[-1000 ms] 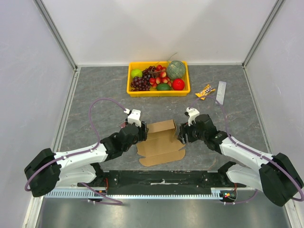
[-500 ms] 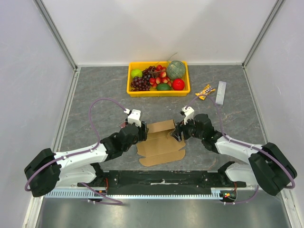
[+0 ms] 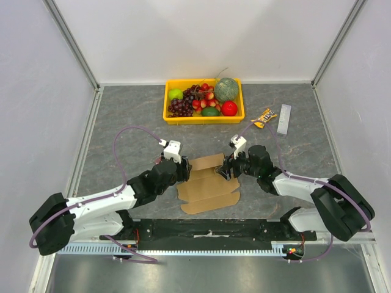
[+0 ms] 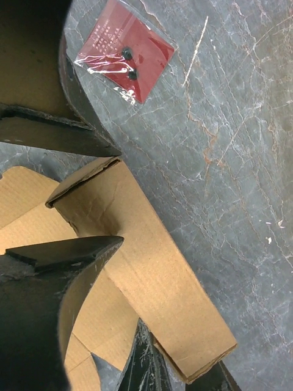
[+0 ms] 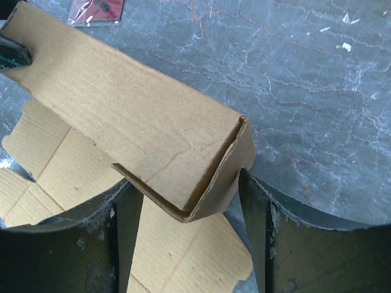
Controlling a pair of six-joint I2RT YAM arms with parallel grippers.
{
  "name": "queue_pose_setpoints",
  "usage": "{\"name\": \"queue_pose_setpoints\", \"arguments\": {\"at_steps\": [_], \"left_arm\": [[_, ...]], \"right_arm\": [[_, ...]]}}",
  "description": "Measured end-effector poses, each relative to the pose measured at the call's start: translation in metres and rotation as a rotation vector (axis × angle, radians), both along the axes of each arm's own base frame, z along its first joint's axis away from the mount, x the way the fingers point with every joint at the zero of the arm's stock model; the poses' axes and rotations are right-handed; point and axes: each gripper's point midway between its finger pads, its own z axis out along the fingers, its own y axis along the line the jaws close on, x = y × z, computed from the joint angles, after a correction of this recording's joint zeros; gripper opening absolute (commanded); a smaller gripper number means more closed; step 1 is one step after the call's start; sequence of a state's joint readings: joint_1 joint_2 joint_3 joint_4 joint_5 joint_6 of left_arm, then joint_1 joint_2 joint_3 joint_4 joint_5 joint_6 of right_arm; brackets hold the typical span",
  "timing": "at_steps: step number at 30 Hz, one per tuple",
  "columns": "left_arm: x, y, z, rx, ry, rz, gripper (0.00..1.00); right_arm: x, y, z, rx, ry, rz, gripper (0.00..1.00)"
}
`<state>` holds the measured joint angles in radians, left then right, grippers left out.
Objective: Fold the paper box
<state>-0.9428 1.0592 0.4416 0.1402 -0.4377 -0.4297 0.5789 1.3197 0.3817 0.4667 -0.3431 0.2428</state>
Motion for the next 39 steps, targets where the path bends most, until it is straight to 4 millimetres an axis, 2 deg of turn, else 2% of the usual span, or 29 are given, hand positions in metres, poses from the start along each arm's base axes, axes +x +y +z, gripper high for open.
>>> {"name": "queue_pose_setpoints", "arguments": {"at_steps": [5, 12, 28, 39], "left_arm": [[-0.002, 0.000, 0.005, -0.011, -0.004, -0.006, 0.63], [-0.003, -0.001, 0.004, -0.014, 0.001, -0.017, 0.63], [-0.007, -0.006, 0.002, -0.020, 0.018, -0.051, 0.63], [-0.014, -0.013, -0.002, -0.044, 0.029, -0.098, 0.63]], "right_arm": [[0.004, 0.003, 0.005, 0.015, -0.037, 0.009, 0.67], [0.005, 0.002, -0.001, 0.010, -0.045, 0.006, 0.56], [0.017, -0.002, -0.004, -0.010, -0.114, -0.080, 0.52], [0.035, -0.005, -0.007, -0.027, -0.193, -0.196, 0.40]]}}
